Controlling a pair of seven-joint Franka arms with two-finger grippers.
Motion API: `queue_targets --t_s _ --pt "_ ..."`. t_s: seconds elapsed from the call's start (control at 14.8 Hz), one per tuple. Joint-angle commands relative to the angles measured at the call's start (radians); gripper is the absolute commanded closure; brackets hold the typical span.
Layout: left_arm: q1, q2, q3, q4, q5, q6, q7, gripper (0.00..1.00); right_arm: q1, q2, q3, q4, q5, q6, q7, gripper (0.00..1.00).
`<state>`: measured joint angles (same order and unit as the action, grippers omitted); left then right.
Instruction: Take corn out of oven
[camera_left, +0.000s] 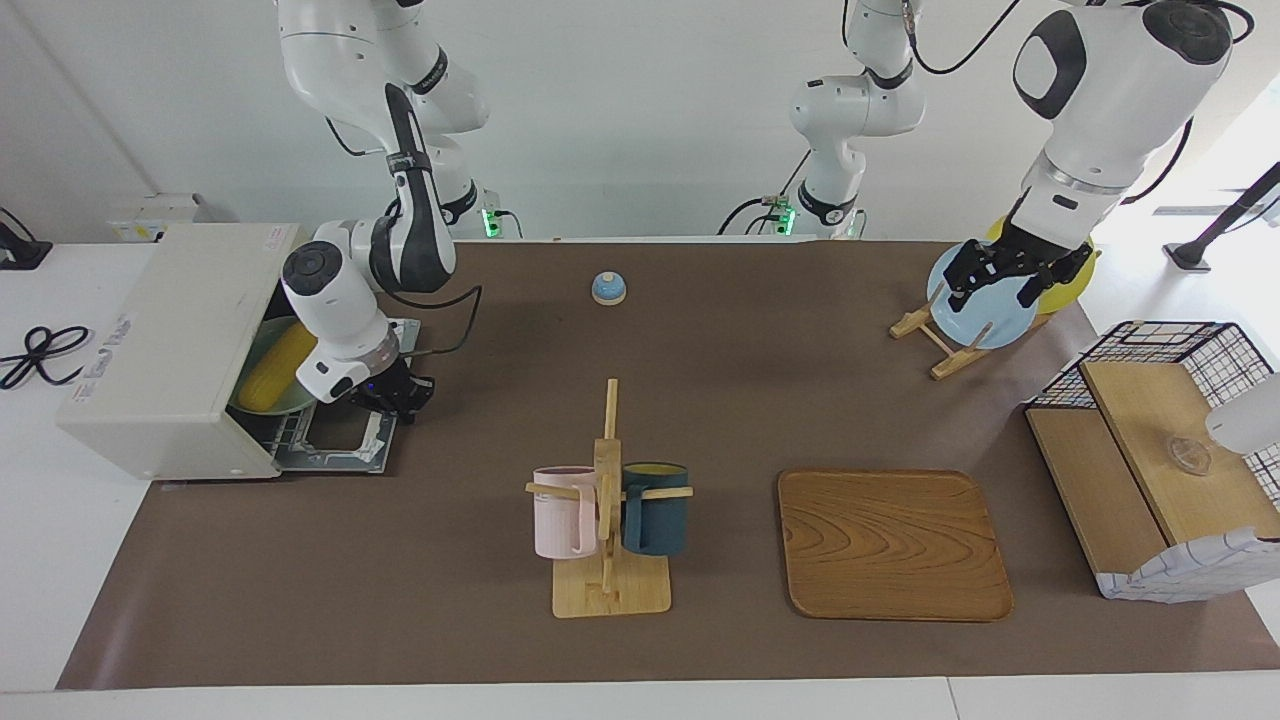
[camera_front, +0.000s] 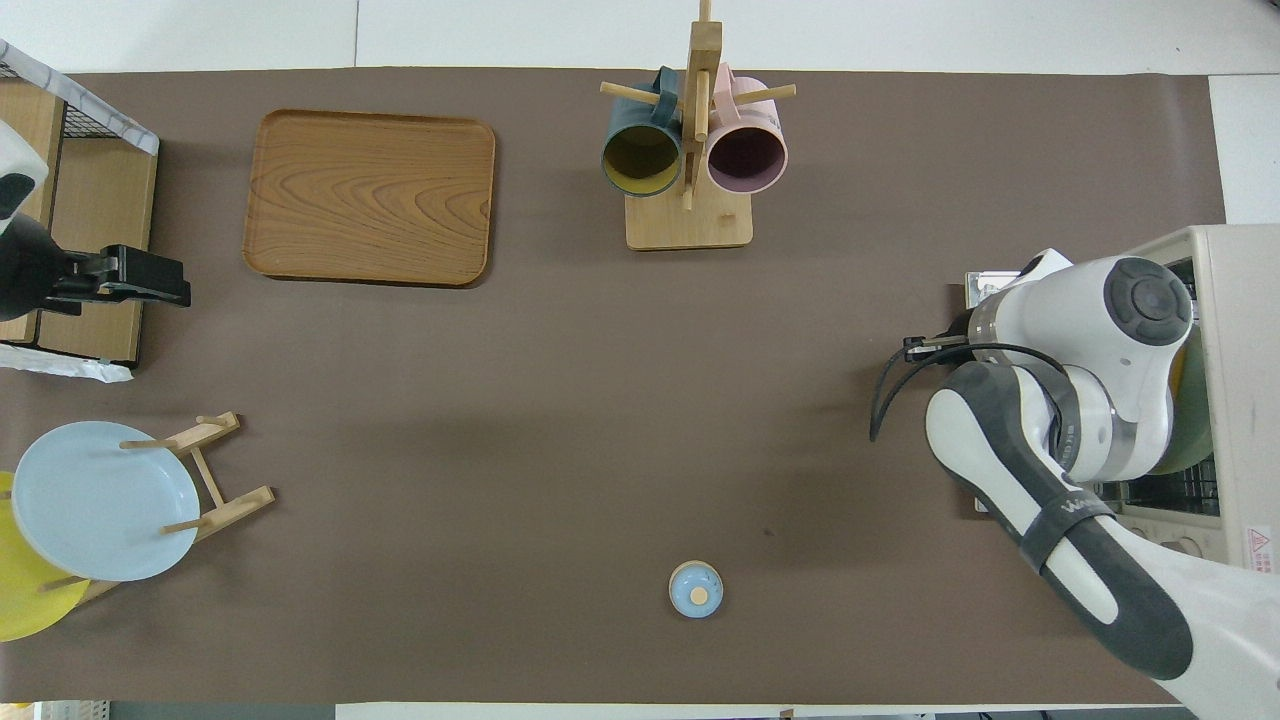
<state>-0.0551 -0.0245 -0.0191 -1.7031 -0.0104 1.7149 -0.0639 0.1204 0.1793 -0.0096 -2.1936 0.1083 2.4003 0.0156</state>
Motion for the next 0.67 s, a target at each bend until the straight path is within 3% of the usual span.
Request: queue_targets --t_s 0.0,0.07,0.13,0.27,0.61 --pt "0.011 -0.012 -0.004 -0.004 -0.006 -0.001 0.003 0.00 0.033 -0.001 -0.010 0.078 0.022 -0.097 0.043 1.00" --pt "0.012 -0.012 -0.004 -0.004 -0.006 -0.001 0.003 0.00 0.028 -0.017 -0.015 0.095 0.016 -0.145 0.043 1.00" --pt "0.011 -0.012 -0.004 -0.004 -0.006 -0.001 0.004 0.00 0.019 -0.039 -0.018 0.104 0.004 -0.192 0.046 0.91" --pt "0.011 -0.012 -0.004 -0.004 -0.006 -0.001 0.003 0.00 -0.037 -0.105 -0.020 0.106 -0.048 -0.283 0.046 0.51" --pt "0.011 -0.012 -0.004 -0.004 -0.006 -0.001 0.004 0.00 -0.172 -0.161 -0.018 0.100 -0.163 -0.418 0.084 0.50"
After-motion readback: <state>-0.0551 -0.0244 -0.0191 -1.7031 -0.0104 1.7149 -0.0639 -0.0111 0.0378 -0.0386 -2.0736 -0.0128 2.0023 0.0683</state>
